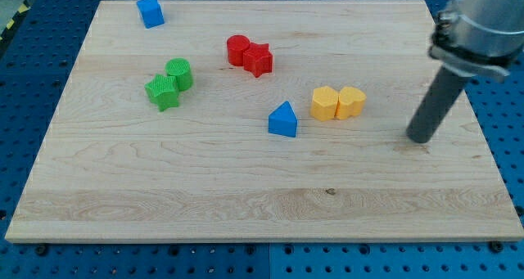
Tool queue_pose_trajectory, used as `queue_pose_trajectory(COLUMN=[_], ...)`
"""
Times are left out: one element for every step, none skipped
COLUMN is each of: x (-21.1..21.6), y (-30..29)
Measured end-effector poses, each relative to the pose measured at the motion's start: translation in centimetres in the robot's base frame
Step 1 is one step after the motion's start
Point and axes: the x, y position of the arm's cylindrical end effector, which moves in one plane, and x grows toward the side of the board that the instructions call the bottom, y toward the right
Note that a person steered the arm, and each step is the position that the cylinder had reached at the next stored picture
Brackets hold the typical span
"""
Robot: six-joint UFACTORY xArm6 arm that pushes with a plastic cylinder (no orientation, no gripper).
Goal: Nudge blue triangle
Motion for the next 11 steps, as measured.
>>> queue_pose_trajectory(x=[0.0, 0.0, 0.0, 0.1, 0.1, 0.1, 0.1, 1.5, 1.9, 1.9, 0.3], y=[-0.8, -5.2, -6.4, -9.5, -10.9, -10.9, -10.9, -11.8, -12.3, -12.8, -13.9])
